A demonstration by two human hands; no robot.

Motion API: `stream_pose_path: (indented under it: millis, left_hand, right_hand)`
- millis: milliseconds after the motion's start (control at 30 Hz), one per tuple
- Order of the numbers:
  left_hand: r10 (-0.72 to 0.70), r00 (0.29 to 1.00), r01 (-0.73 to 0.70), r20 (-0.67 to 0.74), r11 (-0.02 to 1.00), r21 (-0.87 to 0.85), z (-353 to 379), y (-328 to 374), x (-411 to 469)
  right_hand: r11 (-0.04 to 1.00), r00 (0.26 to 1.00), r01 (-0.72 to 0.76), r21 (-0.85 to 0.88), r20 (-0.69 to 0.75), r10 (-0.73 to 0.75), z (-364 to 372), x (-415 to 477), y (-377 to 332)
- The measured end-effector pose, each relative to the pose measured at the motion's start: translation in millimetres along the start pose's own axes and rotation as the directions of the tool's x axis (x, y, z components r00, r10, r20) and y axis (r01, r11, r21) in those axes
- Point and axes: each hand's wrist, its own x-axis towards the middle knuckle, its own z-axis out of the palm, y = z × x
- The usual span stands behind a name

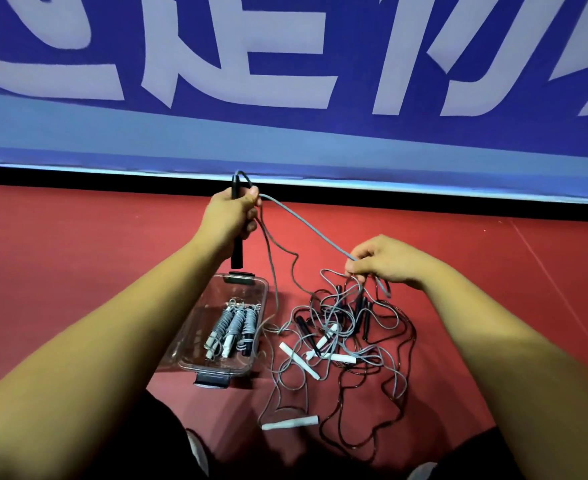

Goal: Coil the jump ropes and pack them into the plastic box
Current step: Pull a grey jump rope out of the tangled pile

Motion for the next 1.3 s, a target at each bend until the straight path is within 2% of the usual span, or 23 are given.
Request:
stream_pose_path:
  millis: [67,133,167,267,433,500,533,600,667,833,900,1000,1067,1133,1200,1300]
  left_hand:
    - [-0.004,0.996,0.002,-0.086,1.0,-0.021,-8.2,0.1,4.7]
    - [-0.009,0.992,0.005,-0.127,0.999,-0.033,-13.7,-1.2,9.3]
    - [-0.013,0.99,0.008,-0.142,0.999,-0.036,-16.1,-2.0,10.8]
    - [-0.023,0.983,0.019,-0.185,0.999,-0.027,-23.1,-5.4,17.0]
    - [-0.099,0.972,0.106,-0.211,0.994,0.023,-31.3,-19.3,22.3]
    - [-0.094,0.967,0.104,-0.235,0.994,0.03,-33.9,-24.0,24.6]
    - [-0.076,0.963,0.089,-0.258,0.995,0.042,-34.7,-25.5,25.9]
    - [-0.033,0.952,0.059,-0.304,0.996,0.074,-34.6,-28.8,29.3]
    - [-0.027,0.94,0.054,-0.341,0.996,0.07,-35.8,-33.3,31.7]
    - [-0.08,0.876,0.106,-0.476,0.994,0.027,-57.8,-39.0,42.3]
    - [-0.126,0.865,0.163,-0.486,0.986,0.036,-71.1,-41.5,44.7]
    - [-0.276,0.88,0.291,-0.387,0.956,-0.02,-77.3,-49.4,42.9]
    - [-0.312,0.912,0.347,-0.266,0.933,0.092,-71.4,-48.2,35.0]
    - [-0.243,0.962,0.268,-0.126,0.933,0.241,-57.7,-37.5,24.9]
    - [-0.127,0.992,0.116,0.019,0.949,0.292,-37.2,-23.8,12.2]
    - [-0.027,0.958,-0.059,0.285,0.956,0.288,0.5,-8.6,-11.6]
  right_hand:
    - [0.983,0.999,-0.017,0.185,-0.041,0.025,-2.9,-1.0,1.8]
    - [0.912,0.997,-0.026,0.409,-0.05,0.051,-6.3,-1.3,1.7]
    - [0.888,0.998,-0.026,0.459,-0.043,0.052,-8.2,-1.6,1.9]
    - [0.872,1.0,-0.025,0.489,0.001,0.028,-11.6,-5.1,1.6]
    - [0.786,0.997,-0.067,0.615,0.06,0.039,-11.8,-9.0,0.4]
    - [0.801,0.996,-0.089,0.592,0.038,0.083,-10.6,-8.0,-0.6]
    - [0.842,0.993,-0.103,0.53,0.013,0.113,-8.6,-7.2,-0.4]
    - [0.941,0.985,-0.131,0.311,-0.066,0.159,-2.9,-4.7,3.2]
    - [0.982,0.979,-0.138,0.133,-0.133,0.155,3.3,1.4,5.8]
    - [0.975,0.923,-0.211,0.068,-0.316,0.221,-5.3,5.4,19.2]
    - [0.967,0.921,-0.226,0.116,-0.297,0.251,-6.7,3.8,23.6]
    - [0.951,0.925,-0.177,0.253,-0.287,0.248,-3.9,3.2,21.1]
    - [0.916,0.935,-0.088,0.391,-0.285,0.212,-4.4,2.0,12.7]
    - [0.888,0.949,0.0,0.459,-0.279,0.145,-5.2,0.5,3.6]
    - [0.918,0.952,0.059,0.392,-0.299,0.067,-1.6,0.9,-5.1]
    - [0.962,0.962,0.113,0.249,-0.271,-0.043,11.5,1.5,-19.3]
